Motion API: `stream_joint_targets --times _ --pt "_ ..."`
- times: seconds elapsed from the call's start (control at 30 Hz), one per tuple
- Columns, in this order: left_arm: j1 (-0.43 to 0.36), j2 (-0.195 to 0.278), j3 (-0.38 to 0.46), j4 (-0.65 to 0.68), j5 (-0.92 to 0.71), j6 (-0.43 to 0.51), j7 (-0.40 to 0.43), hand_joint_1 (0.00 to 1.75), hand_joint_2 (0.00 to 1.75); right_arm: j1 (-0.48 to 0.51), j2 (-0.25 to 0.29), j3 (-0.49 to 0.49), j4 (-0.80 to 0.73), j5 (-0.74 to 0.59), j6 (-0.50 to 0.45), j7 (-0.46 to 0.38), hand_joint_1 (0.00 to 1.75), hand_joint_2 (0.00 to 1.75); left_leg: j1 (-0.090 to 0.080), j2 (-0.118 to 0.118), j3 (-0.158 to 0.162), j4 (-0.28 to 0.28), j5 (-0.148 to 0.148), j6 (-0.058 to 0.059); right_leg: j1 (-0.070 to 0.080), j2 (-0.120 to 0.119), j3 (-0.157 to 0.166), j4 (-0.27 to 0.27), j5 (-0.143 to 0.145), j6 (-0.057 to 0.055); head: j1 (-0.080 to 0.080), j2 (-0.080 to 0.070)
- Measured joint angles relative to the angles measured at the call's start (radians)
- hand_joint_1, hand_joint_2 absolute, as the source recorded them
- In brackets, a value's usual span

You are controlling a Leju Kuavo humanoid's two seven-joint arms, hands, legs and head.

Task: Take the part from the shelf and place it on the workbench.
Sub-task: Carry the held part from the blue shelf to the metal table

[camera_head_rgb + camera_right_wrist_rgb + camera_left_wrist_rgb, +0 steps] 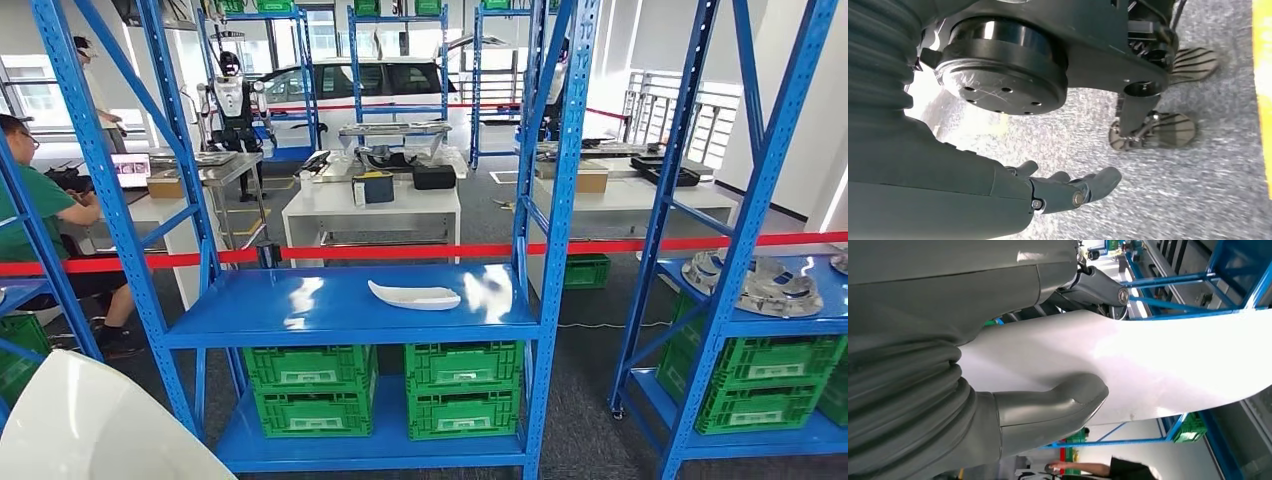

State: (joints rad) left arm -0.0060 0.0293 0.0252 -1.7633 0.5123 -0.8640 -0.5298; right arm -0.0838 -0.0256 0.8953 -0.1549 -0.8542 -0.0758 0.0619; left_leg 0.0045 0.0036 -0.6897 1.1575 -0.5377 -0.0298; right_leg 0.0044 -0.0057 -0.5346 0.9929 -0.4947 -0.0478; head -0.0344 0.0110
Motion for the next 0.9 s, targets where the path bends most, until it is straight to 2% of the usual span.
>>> stream_joint_targets --times 0.03,0.07,0.1,0.13,0.17,0.2,0.23,0.27,0.3,0.37,0.4,0.43,0.47,0.53,0.57,0.6,0.63,0.67,0.7,0.77,0.8,0.83,0.9 --pt "-0.003 0.000 -0.001 0.005 0.000 0.000 0.000 1.75 1.75 0.001 0.000 -0.001 0.000 -0.001 0.000 0.000 0.00 1.75 0.001 0.000 -0.012 0.065 -0.041 -0.003 0.001 0.000 -0.016 0.002 0.012 -0.001 0.000 0.000" --pt "-0.005 0.000 -0.002 0.010 0.000 0.000 0.000 1.75 1.75 0.001 0.000 -0.001 0.000 -0.002 0.000 0.000 0.00 1.75 0.002 0.000 -0.016 0.117 -0.060 -0.006 0.001 -0.001 -0.032 0.005 0.023 0.000 -0.001 0.000" --pt "-0.005 0.000 -0.003 0.014 0.000 0.000 0.000 1.75 1.75 0.002 0.000 -0.002 0.000 -0.002 0.000 0.000 0.00 1.75 0.002 0.000 -0.009 0.144 -0.055 -0.008 0.001 -0.001 -0.050 0.008 0.035 0.002 0.000 0.000" --pt "-0.006 0.000 -0.003 0.018 0.000 0.000 0.000 1.75 1.75 0.003 0.000 -0.002 0.000 -0.003 0.000 0.000 0.00 1.75 0.003 0.000 0.015 0.136 -0.033 -0.008 0.001 -0.002 -0.067 0.012 0.047 0.004 0.000 0.000" --pt "-0.008 0.000 -0.004 0.021 0.000 0.000 0.000 1.75 1.75 0.003 0.000 -0.002 0.000 -0.004 0.000 0.000 0.00 1.75 0.004 0.000 0.056 0.093 -0.005 -0.007 0.000 -0.002 -0.084 0.015 0.059 0.007 0.000 0.000" --pt "-0.011 0.000 -0.005 0.023 0.000 -0.001 0.000 1.75 1.75 0.003 0.000 -0.002 0.000 -0.007 -0.001 0.000 0.00 1.75 0.005 -0.001 0.108 0.023 0.007 -0.005 0.000 -0.002 -0.100 0.019 0.070 0.011 0.000 0.000" --pt "-0.015 0.000 -0.006 0.024 0.000 -0.002 0.000 1.75 1.75 0.003 0.000 -0.004 0.000 -0.013 -0.003 0.001 0.00 1.75 0.003 -0.003 0.162 -0.055 0.005 -0.003 0.000 -0.002 -0.113 0.021 0.081 0.015 0.000 0.000" --pt "-0.020 -0.001 -0.008 0.026 0.002 -0.003 0.001 1.75 1.75 0.004 0.000 -0.007 0.000 -0.021 -0.007 0.003 0.00 1.75 0.000 -0.005 0.201 -0.116 -0.004 0.002 0.001 -0.002 -0.120 0.021 0.091 0.020 0.000 0.000" --pt "-0.028 -0.001 -0.011 0.028 0.006 -0.005 0.003 1.75 1.75 0.005 0.000 -0.013 0.000 -0.032 -0.013 0.005 0.00 1.75 -0.003 -0.008 0.220 -0.155 -0.016 0.007 0.000 -0.002 -0.125 0.020 0.102 0.025 0.000 0.000" --pt "-0.047 -0.004 -0.019 0.036 0.019 -0.006 0.014 1.75 1.75 0.008 0.004 -0.026 0.000 -0.051 -0.025 0.010 0.00 1.75 -0.008 -0.007 0.215 -0.170 -0.007 0.022 -0.003 -0.002 -0.130 0.015 0.121 0.036 0.001 0.000" --pt "-0.059 -0.006 -0.022 0.042 0.029 -0.006 0.023 1.75 1.75 0.010 0.007 -0.031 0.000 -0.058 -0.030 0.014 0.00 1.75 -0.008 -0.005 0.208 -0.171 0.002 0.030 -0.005 0.000 -0.136 0.019 0.115 0.041 0.001 0.000" --pt "-0.071 -0.008 -0.026 0.047 0.040 -0.005 0.035 1.75 1.75 0.012 0.010 -0.036 0.000 -0.063 -0.034 0.018 0.00 1.75 -0.007 -0.003 0.200 -0.172 0.013 0.040 -0.007 0.001 -0.145 0.038 0.091 0.047 0.001 0.000" --pt "-0.084 -0.010 -0.029 0.052 0.051 -0.004 0.046 1.75 1.75 0.013 0.014 -0.040 0.000 -0.067 -0.038 0.021 0.00 1.75 -0.005 0.000 0.190 -0.173 0.025 0.047 -0.008 0.003 -0.159 0.078 0.048 0.051 0.002 0.000" --pt "-0.099 -0.012 -0.032 0.059 0.067 -0.002 0.061 1.75 1.75 0.014 0.022 -0.049 0.000 -0.074 -0.041 0.024 0.00 1.75 -0.006 0.003 0.161 -0.169 0.047 0.055 -0.009 0.004 -0.194 0.205 -0.054 0.057 0.002 0.000" --pt "-0.099 -0.013 -0.032 0.061 0.067 -0.001 0.057 1.75 1.75 0.014 0.024 -0.052 0.000 -0.075 -0.041 0.023 0.00 1.75 -0.007 0.004 0.144 -0.166 0.059 0.055 -0.009 0.004 -0.205 0.267 -0.082 0.058 0.003 0.000" --pt "-0.092 -0.013 -0.030 0.061 0.061 0.000 0.047 1.75 1.75 0.015 0.027 -0.054 0.000 -0.074 -0.039 0.023 0.00 1.75 -0.007 0.006 0.126 -0.162 0.069 0.054 -0.009 0.004 -0.202 0.304 -0.086 0.058 0.003 0.000" --pt "-0.080 -0.013 -0.026 0.059 0.053 0.000 0.032 1.75 1.75 0.017 0.028 -0.054 0.000 -0.070 -0.037 0.022 0.00 1.75 -0.008 0.008 0.108 -0.157 0.079 0.053 -0.009 0.004 -0.183 0.307 -0.070 0.057 0.003 0.000" --pt "-0.066 -0.012 -0.020 0.057 0.043 0.000 0.015 1.75 1.75 0.018 0.030 -0.054 0.000 -0.065 -0.035 0.021 0.00 1.75 -0.007 0.009 0.090 -0.151 0.087 0.050 -0.009 0.004 -0.144 0.274 -0.044 0.056 0.003 0.000" --pt "-0.050 -0.012 -0.012 0.054 0.037 0.000 0.000 1.75 1.75 0.019 0.031 -0.054 0.000 -0.059 -0.034 0.020 0.00 1.75 -0.007 0.009 0.075 -0.144 0.094 0.047 -0.009 0.004 -0.092 0.211 -0.027 0.053 0.003 0.000" --pt "-0.021 -0.012 0.008 0.046 0.025 -0.003 -0.022 1.75 1.75 0.020 0.034 -0.054 0.000 -0.047 -0.032 0.014 0.00 1.75 -0.007 0.009 0.055 -0.135 0.107 0.038 -0.006 0.007 0.006 0.075 -0.036 0.045 0.003 0.000" --pt "-0.008 -0.012 0.017 0.040 0.017 -0.005 -0.031 1.75 1.75 0.020 0.036 -0.053 0.000 -0.040 -0.030 0.010 0.00 1.75 -0.006 0.009 0.051 -0.134 0.114 0.032 -0.003 0.009 0.031 0.034 -0.048 0.041 0.003 0.000" --pt "0.006 -0.013 0.026 0.034 0.008 -0.007 -0.039 1.75 1.75 0.021 0.038 -0.051 0.000 -0.033 -0.027 0.007 0.00 1.75 -0.005 0.010 0.050 -0.135 0.122 0.026 0.000 0.010 0.039 0.016 -0.054 0.037 0.002 0.000" --pt "0.035 -0.016 0.041 0.020 -0.011 -0.010 -0.047 1.75 1.75 0.021 0.043 -0.047 0.000 -0.021 -0.023 0.003 0.00 1.75 -0.002 0.007 0.048 -0.136 0.131 0.014 0.001 0.008 0.029 0.009 -0.039 0.025 0.002 0.000"
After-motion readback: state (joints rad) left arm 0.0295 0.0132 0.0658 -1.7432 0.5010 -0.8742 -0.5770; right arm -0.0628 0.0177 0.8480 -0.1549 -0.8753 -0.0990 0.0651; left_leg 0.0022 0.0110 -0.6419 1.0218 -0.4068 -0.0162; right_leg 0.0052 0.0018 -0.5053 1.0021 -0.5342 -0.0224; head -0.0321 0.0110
